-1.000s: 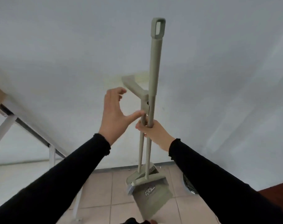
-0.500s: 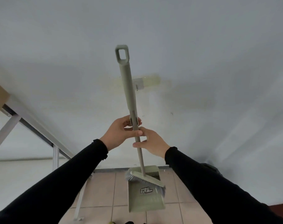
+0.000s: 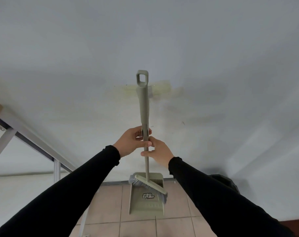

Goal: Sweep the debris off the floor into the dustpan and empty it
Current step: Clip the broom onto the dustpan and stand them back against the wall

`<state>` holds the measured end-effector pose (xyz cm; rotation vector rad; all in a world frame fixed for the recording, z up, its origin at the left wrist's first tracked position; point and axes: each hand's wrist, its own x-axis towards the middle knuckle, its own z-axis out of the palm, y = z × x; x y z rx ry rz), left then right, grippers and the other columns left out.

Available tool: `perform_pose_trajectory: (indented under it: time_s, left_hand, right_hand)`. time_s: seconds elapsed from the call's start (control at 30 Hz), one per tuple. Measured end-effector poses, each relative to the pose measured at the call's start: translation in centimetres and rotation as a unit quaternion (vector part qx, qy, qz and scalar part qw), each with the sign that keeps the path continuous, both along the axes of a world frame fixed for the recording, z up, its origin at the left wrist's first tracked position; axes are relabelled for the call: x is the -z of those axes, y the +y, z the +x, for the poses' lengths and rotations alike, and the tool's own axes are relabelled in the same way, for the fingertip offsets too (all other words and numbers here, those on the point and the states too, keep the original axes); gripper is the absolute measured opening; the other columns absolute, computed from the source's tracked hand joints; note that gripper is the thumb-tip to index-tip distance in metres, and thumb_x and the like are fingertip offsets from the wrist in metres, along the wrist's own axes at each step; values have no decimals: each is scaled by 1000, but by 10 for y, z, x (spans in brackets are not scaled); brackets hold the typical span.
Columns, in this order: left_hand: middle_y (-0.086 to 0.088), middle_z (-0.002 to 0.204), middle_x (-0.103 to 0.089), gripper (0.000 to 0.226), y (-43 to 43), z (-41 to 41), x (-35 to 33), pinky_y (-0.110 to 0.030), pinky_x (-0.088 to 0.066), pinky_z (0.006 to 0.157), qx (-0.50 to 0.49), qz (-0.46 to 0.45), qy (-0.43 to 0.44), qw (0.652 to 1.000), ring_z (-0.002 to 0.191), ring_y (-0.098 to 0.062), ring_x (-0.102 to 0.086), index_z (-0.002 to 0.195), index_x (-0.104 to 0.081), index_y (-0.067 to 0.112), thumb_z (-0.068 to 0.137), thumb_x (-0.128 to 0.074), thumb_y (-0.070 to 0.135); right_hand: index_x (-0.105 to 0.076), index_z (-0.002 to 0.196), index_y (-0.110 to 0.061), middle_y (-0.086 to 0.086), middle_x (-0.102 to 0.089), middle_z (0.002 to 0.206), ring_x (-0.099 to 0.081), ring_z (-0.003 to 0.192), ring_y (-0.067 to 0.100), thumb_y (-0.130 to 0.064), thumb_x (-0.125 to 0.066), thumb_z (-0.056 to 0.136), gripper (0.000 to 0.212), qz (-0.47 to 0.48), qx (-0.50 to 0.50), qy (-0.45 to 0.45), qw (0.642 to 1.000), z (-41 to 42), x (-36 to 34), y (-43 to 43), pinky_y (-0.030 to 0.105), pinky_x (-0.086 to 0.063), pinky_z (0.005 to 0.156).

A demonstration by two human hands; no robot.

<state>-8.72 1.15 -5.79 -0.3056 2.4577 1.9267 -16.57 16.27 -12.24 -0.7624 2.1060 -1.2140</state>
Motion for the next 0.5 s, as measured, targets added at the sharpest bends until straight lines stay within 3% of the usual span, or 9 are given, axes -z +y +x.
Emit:
perform_pose_trajectory:
  time_s: [0.3,0.5]
  left_hand:
    - [-1,101,-76,36,-10,-17,16,-36,-52,101,17,-32,-13,999,103,-18,-70,113,-67,13,81,-84,12]
    - [-6,103,-76,39,-10,-17,17,-33,-50,103,21,-44,-4,999,103,-19,-71,113,-66,14,79,-85,15]
  right_hand:
    - [-62,115,-31,-16,-70,107,-61,112,2,-34,-79,73,45,20,-4,-4,1000,-20,14,-9,41,-51,100]
    - [-59,117,-30,-14,-69,110,-60,117,11,-38,-78,76,46,39,-8,-7,999,-19,15,-6,39,-49,101]
